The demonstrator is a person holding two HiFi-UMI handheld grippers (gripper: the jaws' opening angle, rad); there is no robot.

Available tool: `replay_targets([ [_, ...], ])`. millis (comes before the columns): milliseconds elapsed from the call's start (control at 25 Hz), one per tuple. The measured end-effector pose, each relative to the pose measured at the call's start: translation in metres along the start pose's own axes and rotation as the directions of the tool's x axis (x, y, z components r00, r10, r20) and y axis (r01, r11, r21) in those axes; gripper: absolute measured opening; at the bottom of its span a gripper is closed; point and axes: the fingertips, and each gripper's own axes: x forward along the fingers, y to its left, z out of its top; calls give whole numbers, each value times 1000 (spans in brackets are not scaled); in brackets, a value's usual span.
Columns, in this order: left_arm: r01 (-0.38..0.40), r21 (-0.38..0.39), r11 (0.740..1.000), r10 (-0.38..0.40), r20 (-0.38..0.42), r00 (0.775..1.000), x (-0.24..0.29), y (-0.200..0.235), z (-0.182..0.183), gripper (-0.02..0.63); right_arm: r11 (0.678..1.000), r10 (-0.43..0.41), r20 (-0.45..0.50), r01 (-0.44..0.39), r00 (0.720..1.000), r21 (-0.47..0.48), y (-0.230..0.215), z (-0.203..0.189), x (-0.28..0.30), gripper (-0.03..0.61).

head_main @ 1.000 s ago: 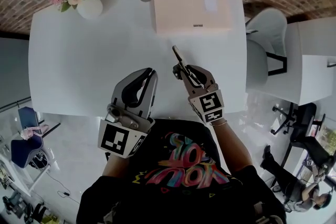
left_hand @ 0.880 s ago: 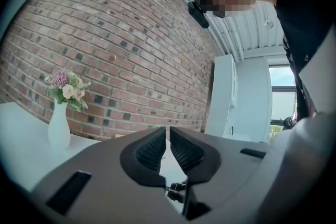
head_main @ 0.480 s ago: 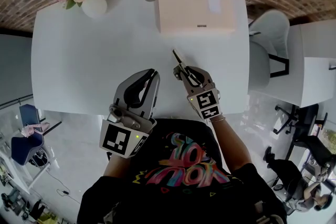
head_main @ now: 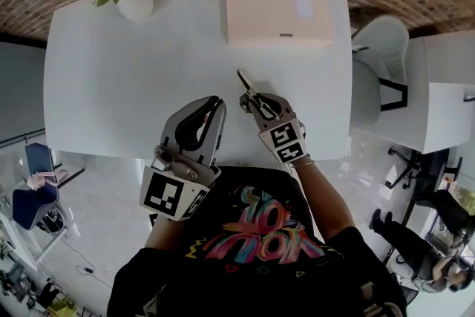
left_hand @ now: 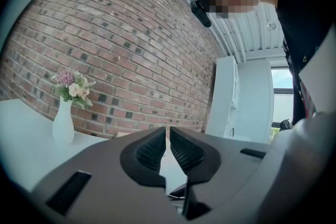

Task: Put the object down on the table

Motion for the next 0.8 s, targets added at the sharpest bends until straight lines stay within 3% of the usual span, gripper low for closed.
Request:
replay_targets([
  [400,-22,-13,1000,22,14,1000,-5,0,1,40,999,34,-10,-34,999,37,2,1,1,110],
  [800,-27,-7,1000,27,30,999,-8,0,6,40,994,104,-47,-103,993,35,23,-5,3,165],
])
